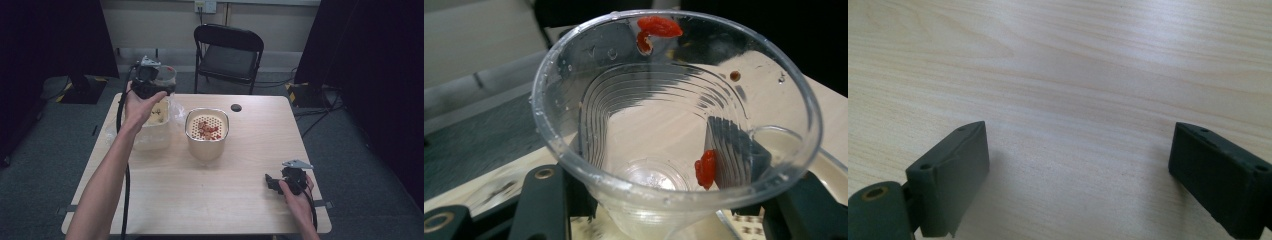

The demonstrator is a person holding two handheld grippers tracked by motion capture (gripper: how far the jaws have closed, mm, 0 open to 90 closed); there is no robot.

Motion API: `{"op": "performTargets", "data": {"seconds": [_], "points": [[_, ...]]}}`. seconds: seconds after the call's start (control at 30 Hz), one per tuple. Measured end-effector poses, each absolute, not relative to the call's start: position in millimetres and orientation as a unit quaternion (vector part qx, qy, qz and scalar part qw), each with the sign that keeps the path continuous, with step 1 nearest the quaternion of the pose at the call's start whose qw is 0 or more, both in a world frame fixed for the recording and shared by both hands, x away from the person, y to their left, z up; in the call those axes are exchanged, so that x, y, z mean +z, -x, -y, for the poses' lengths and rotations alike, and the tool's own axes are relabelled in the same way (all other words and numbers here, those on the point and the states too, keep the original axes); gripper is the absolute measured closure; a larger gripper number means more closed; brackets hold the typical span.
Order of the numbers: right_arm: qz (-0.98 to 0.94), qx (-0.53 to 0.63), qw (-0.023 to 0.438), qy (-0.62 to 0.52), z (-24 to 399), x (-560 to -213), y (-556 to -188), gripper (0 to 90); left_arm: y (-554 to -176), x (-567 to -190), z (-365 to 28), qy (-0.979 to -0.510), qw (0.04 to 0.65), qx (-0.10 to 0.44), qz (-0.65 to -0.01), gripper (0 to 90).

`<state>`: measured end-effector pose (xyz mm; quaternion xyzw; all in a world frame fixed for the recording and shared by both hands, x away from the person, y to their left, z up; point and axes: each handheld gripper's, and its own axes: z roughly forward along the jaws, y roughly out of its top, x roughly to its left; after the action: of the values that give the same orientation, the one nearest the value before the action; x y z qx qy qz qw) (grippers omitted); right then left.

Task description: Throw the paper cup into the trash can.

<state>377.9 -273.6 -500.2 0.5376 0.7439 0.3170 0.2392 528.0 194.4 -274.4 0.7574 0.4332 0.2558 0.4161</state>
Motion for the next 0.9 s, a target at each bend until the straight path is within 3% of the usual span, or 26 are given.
{"op": "performTargets", "data": {"seconds": [0.4,0.5,0.67,0.9], "points": [[-0.744,0.317,0.239,-0.537,274,-500,-378,8.5,-536,-272,-239,-0.724,0.404,0.277,-0.485,42.4],[-0.744,0.317,0.239,-0.538,274,-500,-378,8.4,-538,-279,-248,-0.723,0.406,0.259,-0.496,37.7],[-0.744,0.317,0.24,-0.537,274,-500,-378,8.5,-536,-282,-252,-0.723,0.412,0.261,-0.49,17.4],[-0.744,0.317,0.24,-0.538,274,-500,-378,8.4,-532,-280,-250,-0.727,0.412,0.263,-0.483,17.5]]}}
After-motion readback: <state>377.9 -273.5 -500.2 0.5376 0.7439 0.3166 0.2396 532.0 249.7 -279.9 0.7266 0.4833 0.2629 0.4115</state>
